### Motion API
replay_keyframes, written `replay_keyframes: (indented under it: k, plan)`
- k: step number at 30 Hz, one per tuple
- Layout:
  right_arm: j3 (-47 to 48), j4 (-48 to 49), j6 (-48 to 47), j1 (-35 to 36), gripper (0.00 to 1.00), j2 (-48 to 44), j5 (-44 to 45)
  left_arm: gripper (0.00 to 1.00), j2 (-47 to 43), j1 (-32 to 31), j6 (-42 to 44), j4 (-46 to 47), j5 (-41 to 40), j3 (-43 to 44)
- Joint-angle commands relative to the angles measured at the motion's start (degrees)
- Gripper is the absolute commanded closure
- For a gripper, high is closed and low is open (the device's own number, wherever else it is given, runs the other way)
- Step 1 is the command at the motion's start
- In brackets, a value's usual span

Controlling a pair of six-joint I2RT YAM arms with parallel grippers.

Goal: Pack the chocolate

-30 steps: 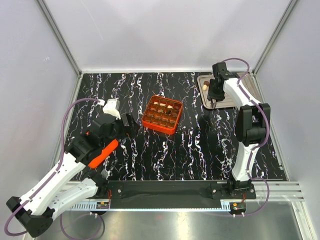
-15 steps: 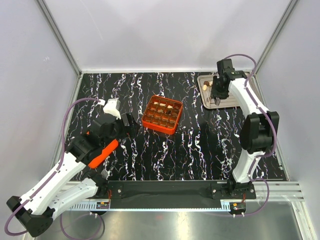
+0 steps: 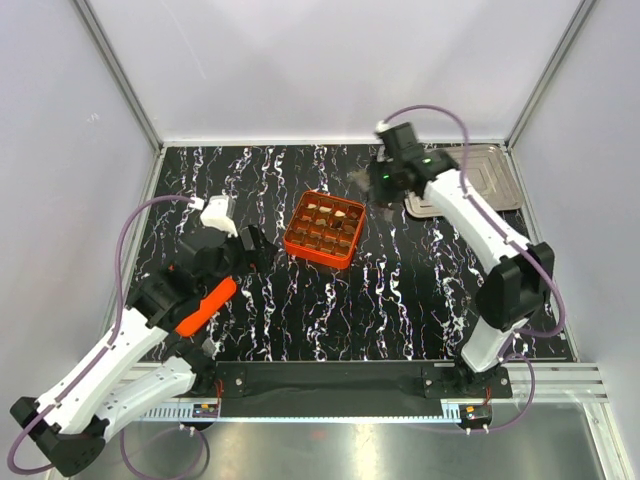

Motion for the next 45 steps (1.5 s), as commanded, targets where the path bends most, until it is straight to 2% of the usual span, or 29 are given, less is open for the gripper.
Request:
replay_keyframes:
  k: [1,5,9,21,33,39,45]
  plan:
    - [2.81,3.48,3.48,6.84,0.63,-0.37,-4.46,0.01,-1.88,-0.03,0.43,1.39,-2.52,2.65]
    - [3.60,5.42,4.97,13.60,0.62,3.40,-6.31,0.01,-3.90,-0.03,0.25,0.86,-4.19,2.12]
    - [4.57,5.68,5.33,16.43,0.62,5.35,-5.17,0.01,-5.05,-0.03,0.07,0.77,-4.72,1.95]
    - [3.51,5.95,5.50,17.49,0.61,6.84,-5.78,0.01,-4.52,-0.03,-0.10,1.30,-4.19,1.16]
    - [-0.27,6.30,5.59,18.19,0.55,6.14,-2.36,0.01,-3.91,-0.03,-0.37,1.92,-3.40,0.80]
    - [1.93,6.21,4.72,18.10,0.53,5.96,-1.65,0.01,-3.82,-0.03,-0.19,1.74,-3.57,1.24]
    - [8.69,1.74,1.55,18.10,0.53,5.61,3.26,0.01,-3.82,-0.03,-0.10,1.65,-3.66,1.07]
